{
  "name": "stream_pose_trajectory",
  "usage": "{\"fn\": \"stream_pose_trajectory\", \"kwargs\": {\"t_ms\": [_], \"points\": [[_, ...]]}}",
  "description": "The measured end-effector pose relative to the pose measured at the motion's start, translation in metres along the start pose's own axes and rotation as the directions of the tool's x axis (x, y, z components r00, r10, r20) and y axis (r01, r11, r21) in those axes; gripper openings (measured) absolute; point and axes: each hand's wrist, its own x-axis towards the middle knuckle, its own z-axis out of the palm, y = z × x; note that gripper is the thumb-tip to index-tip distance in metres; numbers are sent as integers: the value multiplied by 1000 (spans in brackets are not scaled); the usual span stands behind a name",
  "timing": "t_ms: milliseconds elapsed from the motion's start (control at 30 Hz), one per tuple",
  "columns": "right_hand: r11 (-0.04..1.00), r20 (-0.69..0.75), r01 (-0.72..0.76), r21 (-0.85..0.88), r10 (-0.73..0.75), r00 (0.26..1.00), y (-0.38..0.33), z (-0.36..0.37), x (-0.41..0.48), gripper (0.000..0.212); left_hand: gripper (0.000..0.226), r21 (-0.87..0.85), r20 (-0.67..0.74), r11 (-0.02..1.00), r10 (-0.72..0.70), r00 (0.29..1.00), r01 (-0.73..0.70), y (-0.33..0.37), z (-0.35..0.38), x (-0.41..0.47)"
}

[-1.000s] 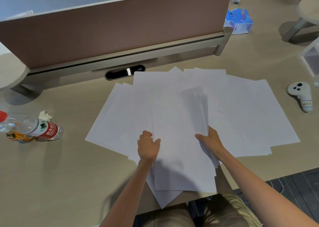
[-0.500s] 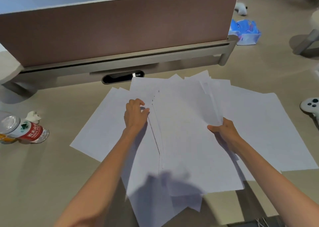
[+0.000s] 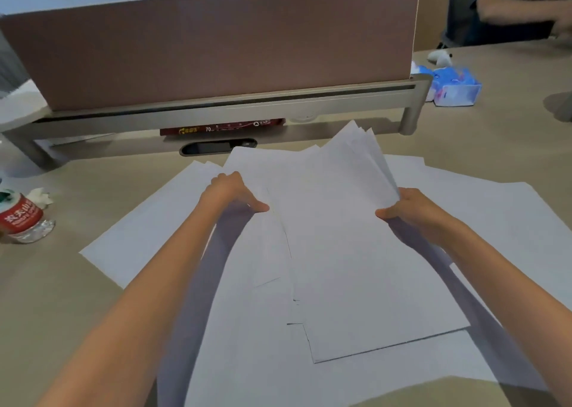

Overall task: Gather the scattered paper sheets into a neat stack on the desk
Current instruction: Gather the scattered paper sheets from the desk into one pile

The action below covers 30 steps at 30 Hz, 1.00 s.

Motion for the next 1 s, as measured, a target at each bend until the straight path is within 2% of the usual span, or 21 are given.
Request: {"fn": "stream_pose_trajectory", "kwargs": {"t_ms": [133, 300, 400, 467, 600, 700, 833, 933, 1000], "points": [[998, -21, 34, -45, -35, 999, 6, 1, 3, 31, 76, 63, 11, 998, 8, 1000, -9, -2, 0, -4], [997, -73, 57, -48, -61, 995, 0, 3, -9, 35, 58, -35, -110, 992, 117, 987, -121, -7, 3, -24], [999, -126, 38, -8, -39, 991, 4, 4, -13, 38, 36, -163, -195, 959, 198, 961, -231, -10, 6, -23], [999, -165, 30, 16, -27, 986, 10, 7, -15, 38, 23, -192, -218, 948, 210, 953, -252, -14, 3, -25], [998, -201, 4, 70, 10, 980, 18, 7, -17, 42, 21, -214, -153, 951, 193, 969, -223, -26, -2, -31], [994, -217, -1, 112, 25, 976, 19, 10, -16, 37, 22, -314, -158, 924, 176, 972, -218, -32, -3, -33], [986, -252, 33, 164, 9, 968, 26, 18, -9, 30, 20, -515, -230, 831, 102, 968, -210, -45, 0, -47], [966, -171, -24, 256, 70, 983, 19, 20, -13, 29, 25, -636, -237, 753, 16, 971, -168, -62, 7, -59], [959, -171, -47, 280, 98, 980, 14, 23, -21, 30, 21, -689, -213, 714, -29, 977, -129, -73, 12, -74]]}}
